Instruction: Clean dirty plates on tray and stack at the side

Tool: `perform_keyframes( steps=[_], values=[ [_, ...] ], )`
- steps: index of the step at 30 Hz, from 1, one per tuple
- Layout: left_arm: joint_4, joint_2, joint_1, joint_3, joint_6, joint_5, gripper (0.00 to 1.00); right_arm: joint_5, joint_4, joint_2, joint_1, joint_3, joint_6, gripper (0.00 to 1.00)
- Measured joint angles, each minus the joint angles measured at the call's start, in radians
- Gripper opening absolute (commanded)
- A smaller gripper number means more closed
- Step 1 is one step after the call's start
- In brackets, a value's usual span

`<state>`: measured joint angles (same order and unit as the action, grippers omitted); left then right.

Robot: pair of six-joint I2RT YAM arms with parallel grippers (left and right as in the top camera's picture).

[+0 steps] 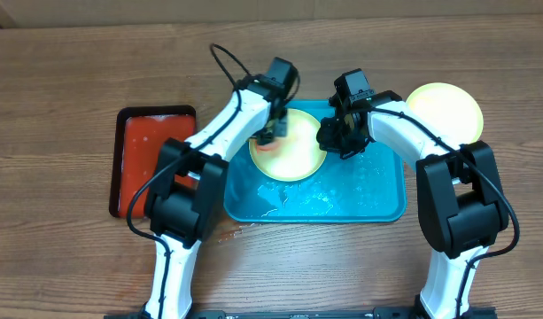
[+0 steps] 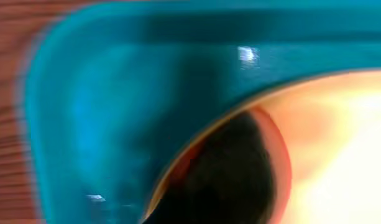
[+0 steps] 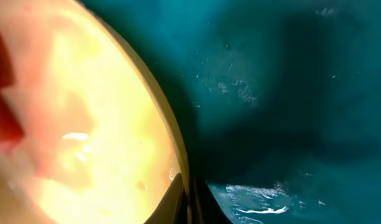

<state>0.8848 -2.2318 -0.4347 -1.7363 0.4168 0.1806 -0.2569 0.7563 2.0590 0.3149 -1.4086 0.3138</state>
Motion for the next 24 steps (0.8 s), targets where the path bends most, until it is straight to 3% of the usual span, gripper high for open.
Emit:
perform_keyframes(
  steps=[4, 10, 14, 24],
  values=[
    [0.008, 0.055, 0.037, 0.004, 0.012, 0.032, 0.04, 0.026, 0.035, -0.001, 0.01, -0.048, -0.005, 0.04],
    [-0.002, 0.288, 0.185, 0.008, 0.045, 0.027, 0.04, 0.177, 0.105, -0.014, 0.013, -0.105, -0.065, 0.04],
    [0.043, 0.434, 0.322, 0.006, 0.054, -0.029, 0.04, 0.421, 0.121, -0.1, 0.088, -0.139, -0.168, 0.04],
    [0.228, 0.432, 0.517, 0.008, 0.056, -0.076, 0.04, 1.12, 0.064, -0.203, 0.465, -0.187, -0.479, 0.04]
  ],
)
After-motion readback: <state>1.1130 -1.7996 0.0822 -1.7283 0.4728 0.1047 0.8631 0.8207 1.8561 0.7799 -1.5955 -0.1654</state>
